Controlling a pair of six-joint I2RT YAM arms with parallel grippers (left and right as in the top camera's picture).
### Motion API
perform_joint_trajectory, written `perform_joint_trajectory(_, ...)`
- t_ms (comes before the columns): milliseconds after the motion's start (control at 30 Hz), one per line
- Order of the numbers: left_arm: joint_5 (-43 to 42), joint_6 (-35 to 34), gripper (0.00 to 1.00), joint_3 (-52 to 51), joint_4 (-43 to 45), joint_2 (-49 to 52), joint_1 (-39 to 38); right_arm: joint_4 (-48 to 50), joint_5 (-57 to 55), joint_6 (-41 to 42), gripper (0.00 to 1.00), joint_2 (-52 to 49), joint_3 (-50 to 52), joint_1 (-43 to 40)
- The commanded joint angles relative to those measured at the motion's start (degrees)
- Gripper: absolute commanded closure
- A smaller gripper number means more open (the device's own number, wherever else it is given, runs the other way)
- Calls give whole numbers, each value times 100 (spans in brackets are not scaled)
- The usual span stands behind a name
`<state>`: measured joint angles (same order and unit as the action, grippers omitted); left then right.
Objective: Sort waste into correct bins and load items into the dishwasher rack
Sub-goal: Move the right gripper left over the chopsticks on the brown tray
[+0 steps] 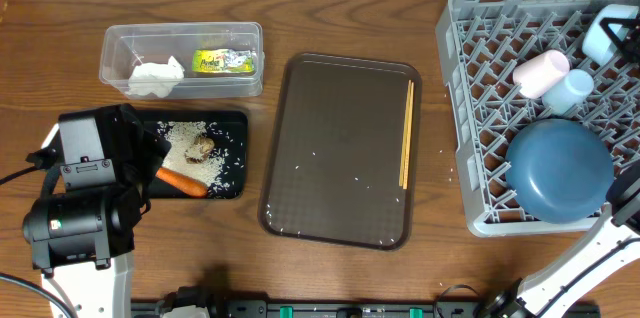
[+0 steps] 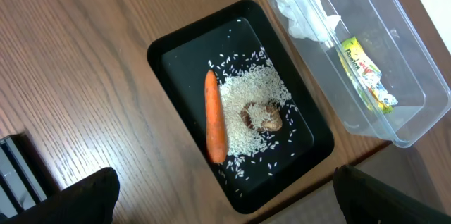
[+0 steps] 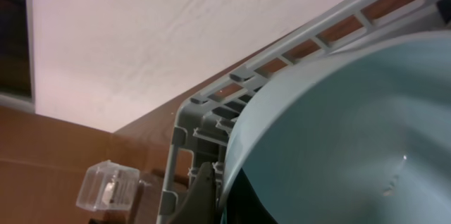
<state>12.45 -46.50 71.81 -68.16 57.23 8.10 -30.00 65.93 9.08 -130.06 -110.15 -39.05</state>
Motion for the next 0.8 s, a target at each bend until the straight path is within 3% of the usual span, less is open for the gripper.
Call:
perform_joint_trajectory(0, 109, -11, 2, 20, -17, 0, 24, 68, 269, 232, 99, -203, 35, -109)
perform_joint_trajectory(567, 109, -11, 2, 20, -17, 0, 24, 168, 525, 570, 99, -188, 33, -610)
perform_joint_trajectory(667, 109, -11, 2, 20, -17, 0, 24, -68, 144, 597, 92, -37, 33, -662)
perform_joint_trajectory(767, 109, -11, 2, 20, -17, 0, 24, -660, -883, 621, 92, 271, 33, -686)
